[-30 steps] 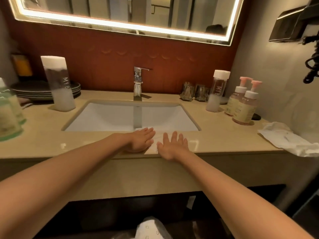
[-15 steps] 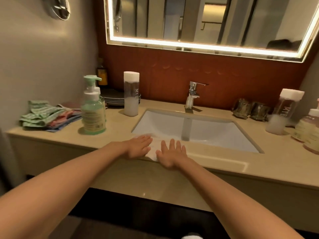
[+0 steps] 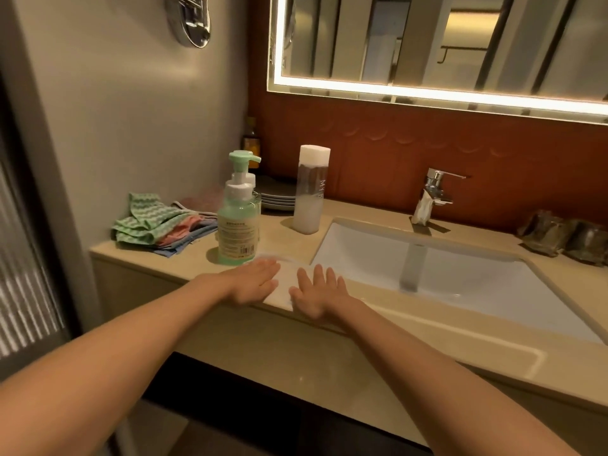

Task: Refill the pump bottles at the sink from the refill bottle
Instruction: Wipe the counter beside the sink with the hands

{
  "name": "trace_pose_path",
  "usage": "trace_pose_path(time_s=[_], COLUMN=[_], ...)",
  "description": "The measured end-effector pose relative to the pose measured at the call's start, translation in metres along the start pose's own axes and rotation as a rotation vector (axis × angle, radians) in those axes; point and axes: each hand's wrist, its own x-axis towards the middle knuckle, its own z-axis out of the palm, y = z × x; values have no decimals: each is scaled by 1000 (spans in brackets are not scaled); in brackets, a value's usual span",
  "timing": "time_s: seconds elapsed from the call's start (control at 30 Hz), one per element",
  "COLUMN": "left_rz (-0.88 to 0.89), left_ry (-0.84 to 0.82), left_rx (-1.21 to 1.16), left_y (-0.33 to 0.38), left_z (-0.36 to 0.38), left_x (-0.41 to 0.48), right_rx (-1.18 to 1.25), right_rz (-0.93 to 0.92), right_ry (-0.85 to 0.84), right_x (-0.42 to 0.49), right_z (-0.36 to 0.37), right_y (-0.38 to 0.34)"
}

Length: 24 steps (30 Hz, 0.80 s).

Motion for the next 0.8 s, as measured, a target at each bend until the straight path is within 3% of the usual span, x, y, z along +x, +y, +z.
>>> trace_pose_path(time_s=[0.8], left_rz=[-85], left_ry=[29], left_rx=[-7], left_y=[-42], left_z=[-18], left_x=[83], right_rx=[47], right_rz=[-80], right_ry=[-44], right_x=[104], right_z=[-23], right_y=[4])
